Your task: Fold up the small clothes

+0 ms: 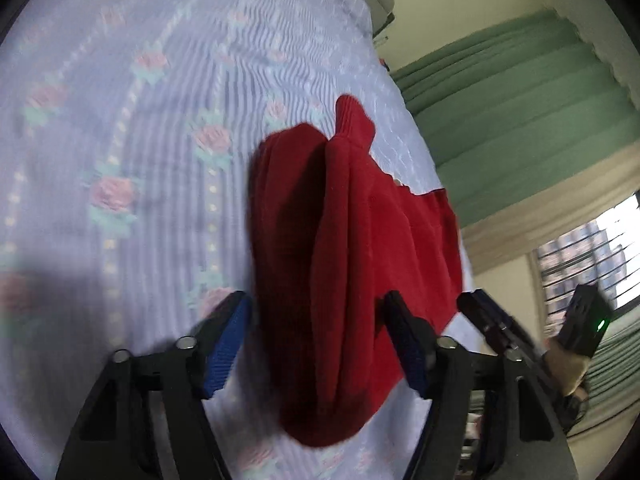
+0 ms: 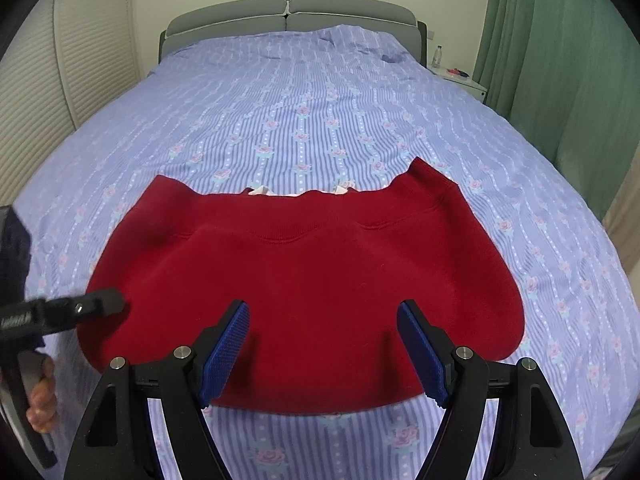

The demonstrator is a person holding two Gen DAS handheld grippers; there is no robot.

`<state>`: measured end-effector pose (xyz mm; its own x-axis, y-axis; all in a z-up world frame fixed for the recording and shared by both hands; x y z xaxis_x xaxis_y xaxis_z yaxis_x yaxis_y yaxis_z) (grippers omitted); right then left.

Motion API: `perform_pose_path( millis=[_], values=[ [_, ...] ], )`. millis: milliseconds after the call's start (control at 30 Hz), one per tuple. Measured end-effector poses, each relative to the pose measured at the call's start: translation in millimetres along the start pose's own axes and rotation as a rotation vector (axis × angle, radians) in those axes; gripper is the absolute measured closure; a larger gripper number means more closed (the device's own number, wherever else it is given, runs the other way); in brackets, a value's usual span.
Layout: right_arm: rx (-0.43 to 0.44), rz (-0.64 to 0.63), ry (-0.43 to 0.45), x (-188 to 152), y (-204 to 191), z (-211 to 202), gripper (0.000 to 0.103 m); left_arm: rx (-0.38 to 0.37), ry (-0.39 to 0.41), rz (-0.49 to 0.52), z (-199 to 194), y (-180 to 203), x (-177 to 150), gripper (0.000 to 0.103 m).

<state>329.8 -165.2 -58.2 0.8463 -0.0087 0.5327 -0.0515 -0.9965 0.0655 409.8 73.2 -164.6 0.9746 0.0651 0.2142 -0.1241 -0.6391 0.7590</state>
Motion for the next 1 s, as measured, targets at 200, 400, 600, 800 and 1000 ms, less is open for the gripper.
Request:
perform_pose_path(
  millis=[200, 400, 600, 800, 1000],
  values=[
    [-0.042, -0.012, 0.012, 5, -1, 7, 0.027, -0.009, -0.033, -0.045, 21, -5, 11, 0.040],
    [-0.051, -0.013, 0.022, 7, -1, 11, 0.027, -0.073, -0.073, -0.116, 27, -1, 13, 0.058],
    [-0.019, 0.025, 0.037, 2, 5, 0, 0.028, -0.020, -0.043, -0.076, 4, 17, 9, 0.074],
    [-0.016, -0.006, 0.054, 0, 11, -9, 0.037, 0.173, -0.028, -0.051, -16, 62, 6, 0.077],
    [0.141, 0.020, -0.029, 9, 16, 5, 0.090, 0.185, 0.018, -0.034, -38, 83, 20, 0.078]
  ],
)
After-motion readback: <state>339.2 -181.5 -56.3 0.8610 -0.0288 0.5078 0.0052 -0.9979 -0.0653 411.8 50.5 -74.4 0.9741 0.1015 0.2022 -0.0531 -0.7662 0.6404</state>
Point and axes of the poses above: each gripper's, at about its wrist camera, not at the fingertips, and z roughly the way its jaws point, y to its right, x to its top, the point moved 1 cm from there along z, roughly the way its jaws point, and after that the axes turned 7 degrees about -y, right-handed, at the moved point
